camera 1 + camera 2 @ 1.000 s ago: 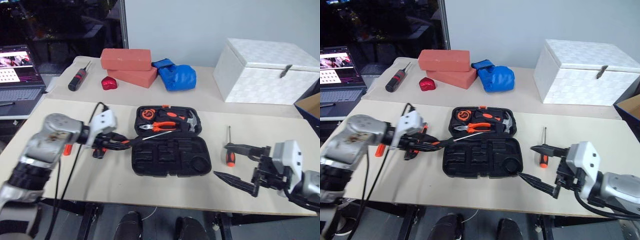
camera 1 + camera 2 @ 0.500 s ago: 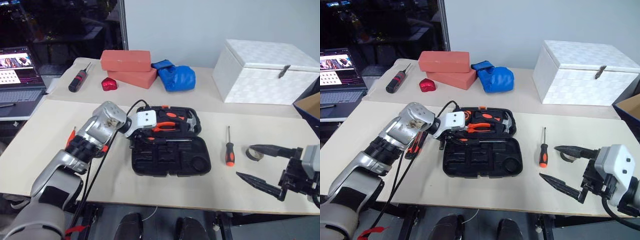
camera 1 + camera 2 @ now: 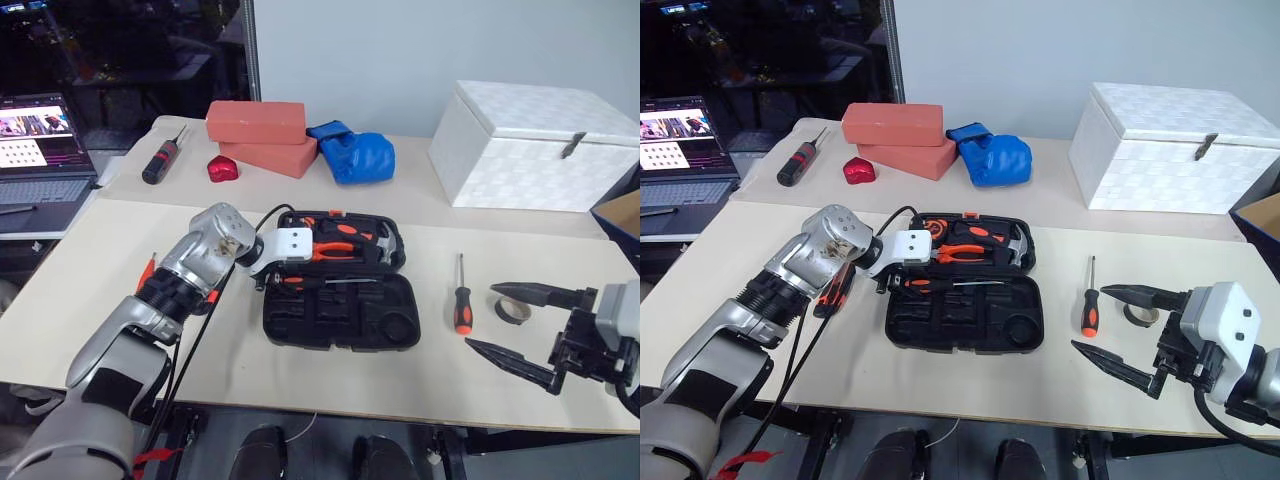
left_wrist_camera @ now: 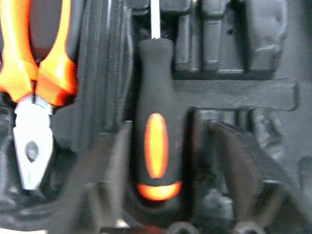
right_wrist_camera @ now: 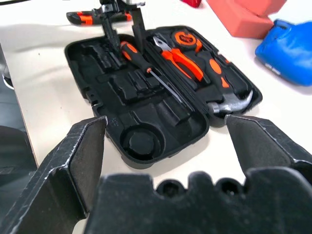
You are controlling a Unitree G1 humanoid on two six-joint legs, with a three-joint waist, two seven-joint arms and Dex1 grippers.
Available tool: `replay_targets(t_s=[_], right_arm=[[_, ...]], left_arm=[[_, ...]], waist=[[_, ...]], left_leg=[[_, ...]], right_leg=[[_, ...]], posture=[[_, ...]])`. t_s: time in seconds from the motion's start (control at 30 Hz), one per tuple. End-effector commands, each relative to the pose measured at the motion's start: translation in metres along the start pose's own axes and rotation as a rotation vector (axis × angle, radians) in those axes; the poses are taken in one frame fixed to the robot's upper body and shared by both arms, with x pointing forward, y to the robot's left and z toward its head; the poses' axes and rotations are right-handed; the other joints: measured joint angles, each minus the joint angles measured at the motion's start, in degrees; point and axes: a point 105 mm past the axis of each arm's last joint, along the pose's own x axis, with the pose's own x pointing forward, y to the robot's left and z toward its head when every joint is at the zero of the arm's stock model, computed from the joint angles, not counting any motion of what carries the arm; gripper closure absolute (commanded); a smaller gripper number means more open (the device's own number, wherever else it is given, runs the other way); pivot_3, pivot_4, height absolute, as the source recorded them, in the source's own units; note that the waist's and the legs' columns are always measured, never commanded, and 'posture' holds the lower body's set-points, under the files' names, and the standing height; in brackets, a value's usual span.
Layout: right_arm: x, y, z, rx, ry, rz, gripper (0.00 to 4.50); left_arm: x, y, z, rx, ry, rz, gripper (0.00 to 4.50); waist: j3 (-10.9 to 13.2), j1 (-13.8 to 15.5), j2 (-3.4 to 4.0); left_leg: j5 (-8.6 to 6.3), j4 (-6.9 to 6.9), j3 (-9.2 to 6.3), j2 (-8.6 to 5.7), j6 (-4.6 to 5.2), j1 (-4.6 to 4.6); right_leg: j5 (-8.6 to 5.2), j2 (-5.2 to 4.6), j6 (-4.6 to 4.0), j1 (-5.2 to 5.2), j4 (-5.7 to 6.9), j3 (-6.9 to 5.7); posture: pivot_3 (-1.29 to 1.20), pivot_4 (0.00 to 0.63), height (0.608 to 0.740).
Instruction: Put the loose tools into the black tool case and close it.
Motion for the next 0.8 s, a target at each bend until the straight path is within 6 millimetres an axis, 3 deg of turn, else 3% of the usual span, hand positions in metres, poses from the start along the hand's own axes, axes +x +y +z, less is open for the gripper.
replay_targets(t_s=[0.03,0.17,0.27,0.33,0.47,0.57,0.7,0.8], right_arm=[[0.001,0.000,0.007,-0.032,-0.025,-0.012,0.00],[0.005,-0.001,0.006,-0.002,-0.052,-0.052,0.00],[0.009,-0.004,0.003,0.029,-0.054,-0.094,0.00],[0.011,-0.007,0.001,0.040,-0.048,-0.131,0.00],[0.015,-0.012,-0.003,0.056,-0.024,-0.188,0.00],[0.018,-0.020,-0.010,0.026,0.022,-0.263,0.00],[0.023,-0.030,-0.024,0.078,0.085,-0.381,0.00],[0.016,-0.046,-0.056,0.094,0.333,-0.545,0.00]], left_arm=[[-0.025,-0.004,0.035,-0.096,-0.240,-0.010,1.17],[-0.018,-0.005,0.036,-0.235,-0.364,0.063,2.52],[-0.003,0.000,0.028,-0.298,-0.398,0.190,3.62],[0.012,0.000,0.012,-0.335,-0.356,0.276,4.37],[0.041,-0.018,-0.024,-0.420,-0.199,0.302,4.47],[0.055,-0.035,-0.041,-0.411,-0.133,0.278,4.47],[0.044,-0.028,-0.015,-0.372,-0.305,0.315,4.47],[0.009,-0.033,0.027,-0.324,-0.579,0.236,4.47]], waist=[[0.00,0.04,0.00],[-0.03,0.04,0.06],[-0.05,0.08,0.09],[-0.04,0.15,0.07],[-0.08,0.13,0.13],[-0.30,0.01,0.39],[-0.59,-0.20,0.63],[-0.60,-0.36,0.70]], left_leg=[[0.00,0.00,0.00,0.00,0.01,-0.02],[0.23,0.00,-0.05,-0.04,0.40,-0.02],[0.23,-0.01,-0.07,-0.09,0.46,0.01],[0.24,0.00,-0.07,-0.11,0.47,0.00],[0.24,0.00,-0.07,-0.10,0.46,0.00],[0.05,-0.01,-0.02,-0.10,0.16,0.24],[-0.05,-0.09,0.00,-0.07,-0.01,0.66],[-0.06,-0.13,-0.01,-0.08,-0.02,0.67]], right_leg=[[0.00,0.00,0.00,-0.01,0.00,0.00],[-0.08,0.00,0.05,0.02,0.01,0.03],[-0.09,0.00,0.11,0.06,0.04,0.04],[-0.07,0.00,0.14,0.07,0.05,0.05],[-0.07,0.00,0.12,0.06,0.05,0.04],[-0.09,-0.01,0.07,0.16,0.01,0.06],[-0.12,-0.05,0.04,0.25,-0.02,0.07],[-0.13,-0.06,0.02,0.20,0.00,0.09]], posture=[[0.00,0.150,0.740],[0.00,0.150,0.740],[0.00,0.150,0.740],[0.00,0.150,0.740],[0.00,0.150,0.740],[0.00,0.150,0.740],[0.00,0.150,0.740],[0.00,0.150,0.740]])
